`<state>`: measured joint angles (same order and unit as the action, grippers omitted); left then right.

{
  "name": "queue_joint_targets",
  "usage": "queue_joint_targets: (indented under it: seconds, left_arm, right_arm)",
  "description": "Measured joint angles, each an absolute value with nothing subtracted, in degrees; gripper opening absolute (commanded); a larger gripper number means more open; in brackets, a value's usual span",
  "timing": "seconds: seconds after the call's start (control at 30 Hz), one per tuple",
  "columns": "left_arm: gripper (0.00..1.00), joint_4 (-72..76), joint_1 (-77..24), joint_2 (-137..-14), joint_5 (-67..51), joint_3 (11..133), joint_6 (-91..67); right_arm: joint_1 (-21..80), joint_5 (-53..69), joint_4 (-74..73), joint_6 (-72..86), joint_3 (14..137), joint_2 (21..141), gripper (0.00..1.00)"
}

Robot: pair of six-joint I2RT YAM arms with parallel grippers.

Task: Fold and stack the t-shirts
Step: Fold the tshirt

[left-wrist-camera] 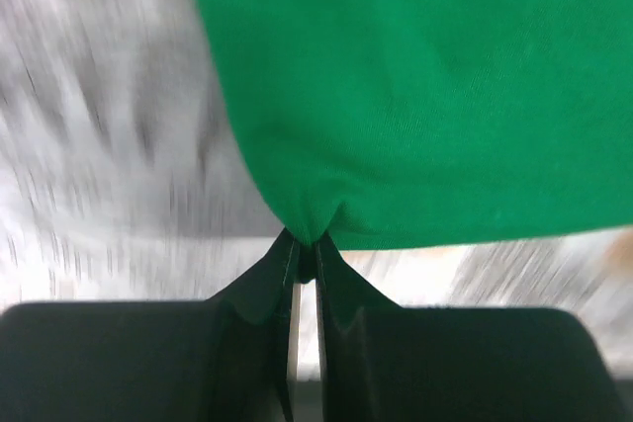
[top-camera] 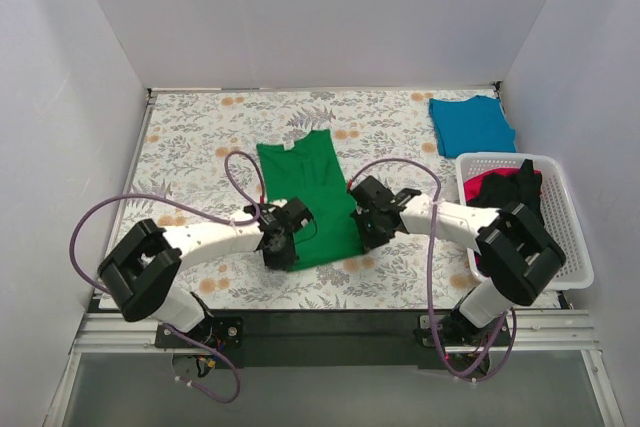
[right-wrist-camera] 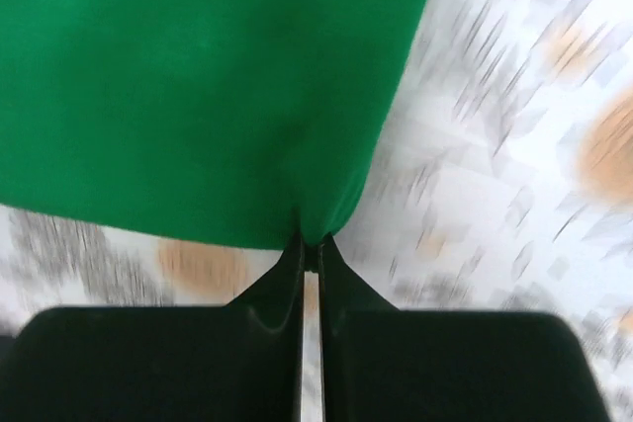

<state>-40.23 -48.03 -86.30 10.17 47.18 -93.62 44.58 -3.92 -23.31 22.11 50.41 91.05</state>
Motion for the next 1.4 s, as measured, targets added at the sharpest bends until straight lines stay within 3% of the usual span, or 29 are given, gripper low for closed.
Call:
queue_joint_targets:
  seconds: [0.23,0.37,0.83,1.4]
  left_arm:
    - [0.00,-58.3,-66.8,-69.1,-4.9,45.0,-105.4]
    - [0.00,-63.7,-70.2,-62.6,-8.7,48.4,-110.7]
    - [0.00,-72.0,-48.5,-68.1,-6.3,62.0,-99.2]
    - [0.00,-63.8,-33.0,-68.4,-3.7,56.4,-92.8]
  right_arm:
    - [50.0,10.5,-49.2,19.6,46.1,79.0,0.01]
    - [49.9,12.6,-60.9,17.6,53.1,75.8,0.01]
    - [45.2,6.3,-72.2,9.7,82.1,91.3,0.01]
    - [43.9,3.2,-72.4,6.9,104.1,108.3,0.01]
